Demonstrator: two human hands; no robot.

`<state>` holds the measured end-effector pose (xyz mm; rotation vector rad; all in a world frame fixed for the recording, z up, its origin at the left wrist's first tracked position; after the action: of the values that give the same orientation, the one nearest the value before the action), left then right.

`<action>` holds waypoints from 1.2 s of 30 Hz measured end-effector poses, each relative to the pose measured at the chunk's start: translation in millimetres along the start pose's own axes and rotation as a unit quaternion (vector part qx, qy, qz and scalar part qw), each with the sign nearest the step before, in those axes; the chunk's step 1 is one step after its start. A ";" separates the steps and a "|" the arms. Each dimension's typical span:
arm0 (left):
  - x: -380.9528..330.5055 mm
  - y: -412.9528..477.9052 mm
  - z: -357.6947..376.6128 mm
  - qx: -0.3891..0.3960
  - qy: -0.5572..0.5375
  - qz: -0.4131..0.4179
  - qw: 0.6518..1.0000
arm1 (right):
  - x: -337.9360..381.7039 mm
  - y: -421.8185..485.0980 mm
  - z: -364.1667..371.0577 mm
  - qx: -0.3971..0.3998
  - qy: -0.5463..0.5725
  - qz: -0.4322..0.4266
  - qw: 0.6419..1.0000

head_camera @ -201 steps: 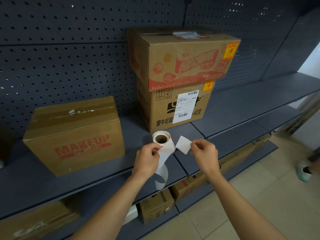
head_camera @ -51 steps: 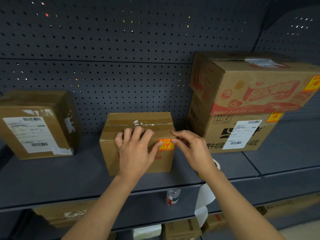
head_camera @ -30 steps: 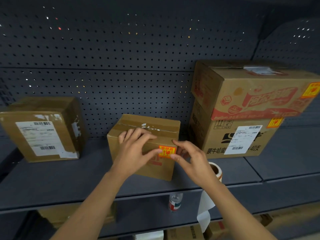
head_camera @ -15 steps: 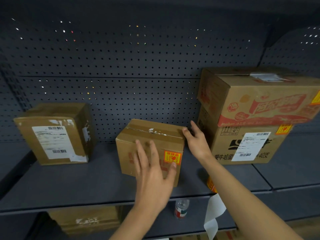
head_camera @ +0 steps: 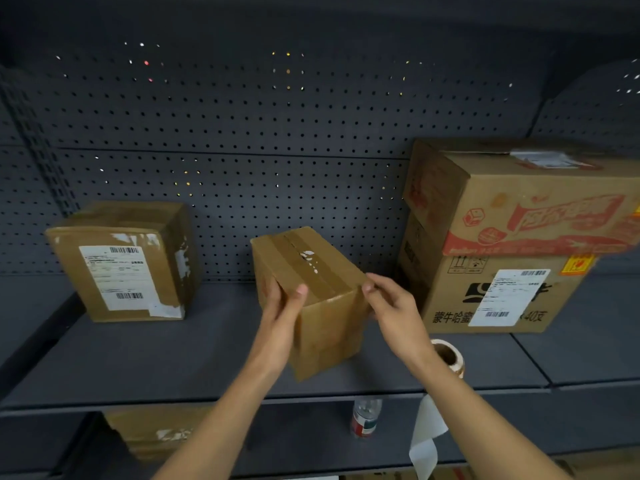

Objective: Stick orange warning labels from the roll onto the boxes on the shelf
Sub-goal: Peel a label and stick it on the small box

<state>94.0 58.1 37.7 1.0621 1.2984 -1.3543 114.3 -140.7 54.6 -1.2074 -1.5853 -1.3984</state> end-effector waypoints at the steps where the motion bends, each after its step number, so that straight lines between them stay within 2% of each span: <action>1: -0.9 5.5 -6.6 0.003 -0.015 -0.004 1.000 | 2.8 -8.7 5.6 0.006 0.019 -0.006 1.000; 6: -10.7 23.4 -34.5 -0.016 -0.014 -0.011 1.000 | 6.7 -45.1 38.4 0.067 0.022 -0.041 0.997; 10: -17.8 29.2 -44.7 -0.025 0.008 -0.016 1.000 | 6.6 -52.8 42.1 0.064 -0.014 -0.044 0.997; 13: -17.7 20.2 -48.8 -0.047 0.031 -0.013 0.998 | 5.3 -41.8 30.9 0.032 -0.038 -0.049 0.998; 17: -10.8 -7.5 -60.1 -0.149 0.047 0.027 0.987 | 1.2 -6.6 9.9 -0.028 -0.030 -0.036 0.999; 21: 0.2 -38.6 -46.4 -0.178 0.064 0.030 0.981 | -14.8 38.8 5.2 -0.051 -0.007 0.031 0.998; 24: 7.5 -64.2 -16.7 -0.146 0.051 0.038 0.987 | -28.0 68.6 13.0 -0.067 0.050 0.077 0.994; 26: 17.7 -74.6 6.7 -0.102 0.034 -0.005 0.994 | -30.4 82.9 19.1 -0.067 0.071 0.092 0.991; 29: 28.2 -76.3 28.3 -0.063 0.027 -0.056 0.996 | -34.7 95.9 35.2 -0.026 0.079 0.103 0.991; 32: 27.0 -71.1 33.2 -0.050 0.035 -0.067 0.996 | -49.0 95.8 51.1 0.012 0.072 0.118 0.990; 36: 27.9 -61.5 12.9 -0.066 0.033 -0.054 0.996 | -50.8 84.7 36.3 -0.030 0.061 0.086 0.994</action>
<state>28.8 42.8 21.9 0.9651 1.4927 -1.3019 213.5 -116.2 29.5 -1.2379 -1.3321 -1.3879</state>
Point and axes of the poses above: each hand's wrist, its own y-axis towards the middle knuckle, its own z-axis out of the palm, x = y × z, the point moved 9 cm from there along y, towards the middle knuckle, and after that the axes turned 12 degrees about -z, right-handed, at the moved point
